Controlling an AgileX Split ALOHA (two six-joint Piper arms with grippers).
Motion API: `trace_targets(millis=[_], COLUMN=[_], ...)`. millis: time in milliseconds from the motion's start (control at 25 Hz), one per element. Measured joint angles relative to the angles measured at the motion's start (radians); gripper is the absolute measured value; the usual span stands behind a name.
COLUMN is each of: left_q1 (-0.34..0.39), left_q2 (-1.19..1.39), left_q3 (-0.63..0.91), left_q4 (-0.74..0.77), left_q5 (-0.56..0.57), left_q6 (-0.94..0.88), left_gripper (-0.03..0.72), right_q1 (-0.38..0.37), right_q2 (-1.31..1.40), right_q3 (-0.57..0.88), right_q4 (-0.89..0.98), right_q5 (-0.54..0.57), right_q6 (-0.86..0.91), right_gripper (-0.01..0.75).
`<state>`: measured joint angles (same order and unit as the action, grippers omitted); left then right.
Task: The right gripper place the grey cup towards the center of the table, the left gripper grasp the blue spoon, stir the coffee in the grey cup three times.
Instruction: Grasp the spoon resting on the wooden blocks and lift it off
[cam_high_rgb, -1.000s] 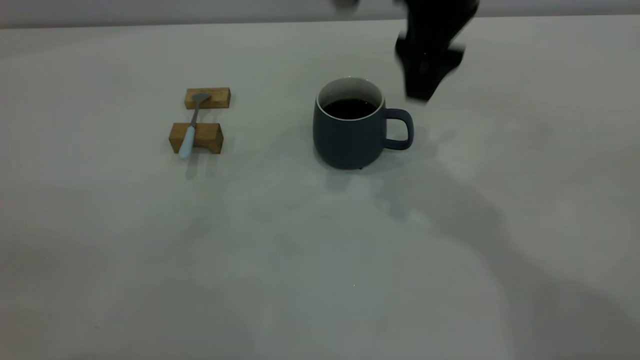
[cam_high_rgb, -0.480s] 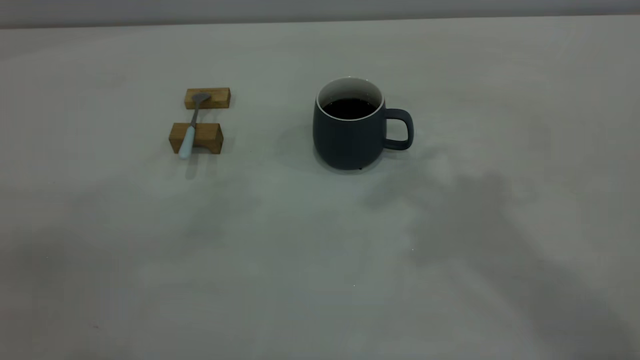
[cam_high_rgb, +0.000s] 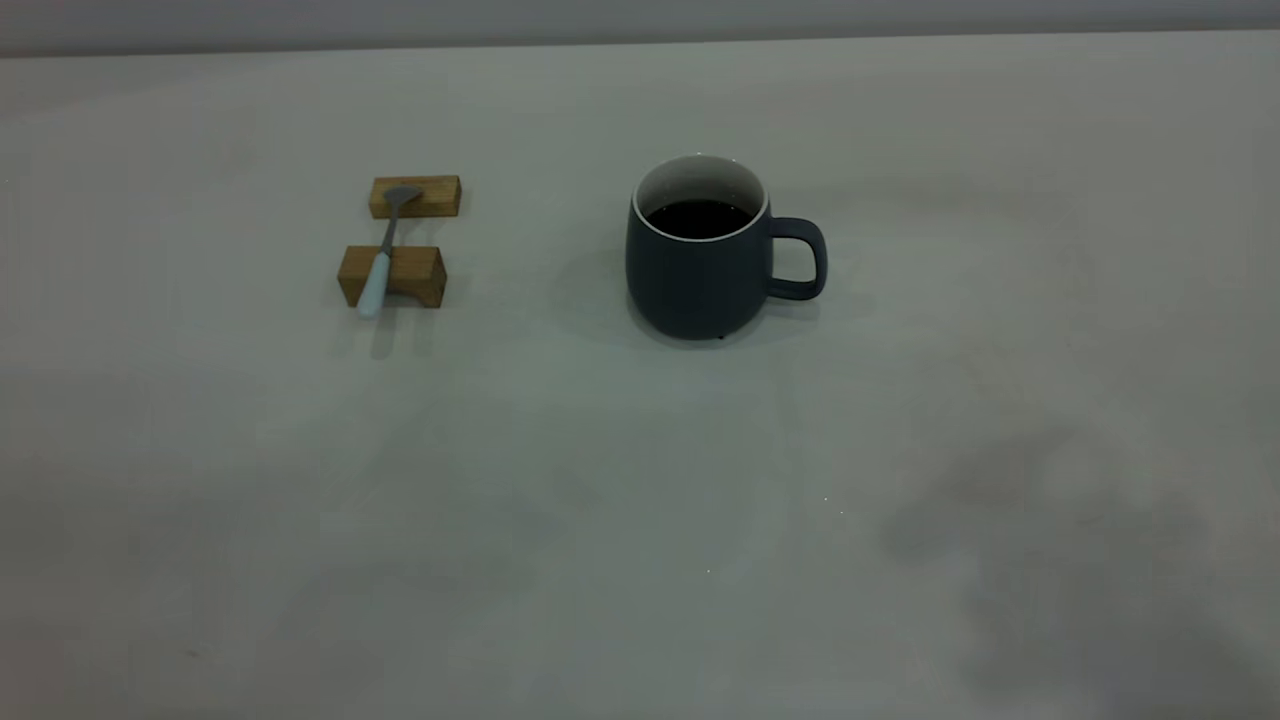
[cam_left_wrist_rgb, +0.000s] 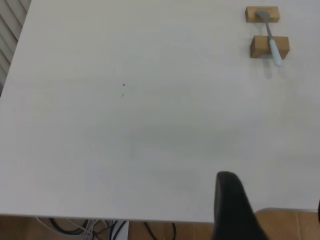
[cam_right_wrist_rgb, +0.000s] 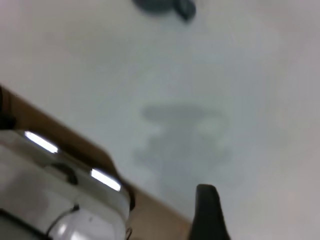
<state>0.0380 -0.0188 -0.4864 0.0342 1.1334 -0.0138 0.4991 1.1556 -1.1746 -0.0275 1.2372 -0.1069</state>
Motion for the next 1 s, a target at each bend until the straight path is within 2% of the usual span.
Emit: trace_targets(millis=[200,480,800,1000], left_q1=[0.000,0.000,0.000,0.000], left_q2=[0.000,0.000,0.000,0.000], left_q3=[0.000,0.000,0.000,0.000], left_q4=[0.000,0.000,0.000,0.000], left_q5=[0.000,0.000,0.000,0.000], left_q6=[0.000,0.000,0.000,0.000], left_gripper=[0.478,0.478,0.478,0.478], right_q1=[-0.023,-0.212,-0.394,-0.474], right_q2=[-0.211,-0.552,-0.910,-1.023], right_q3=[0.268,0.528,0.689,0.706], right_q4=[-0.007,0.001,0.001,0.004], right_q5=[0.000,-0.082,-0.095,-0.107], right_q6=[0.097,0.132,0.130,0.120], right_gripper=[0.593,0.593,0.593,0.593])
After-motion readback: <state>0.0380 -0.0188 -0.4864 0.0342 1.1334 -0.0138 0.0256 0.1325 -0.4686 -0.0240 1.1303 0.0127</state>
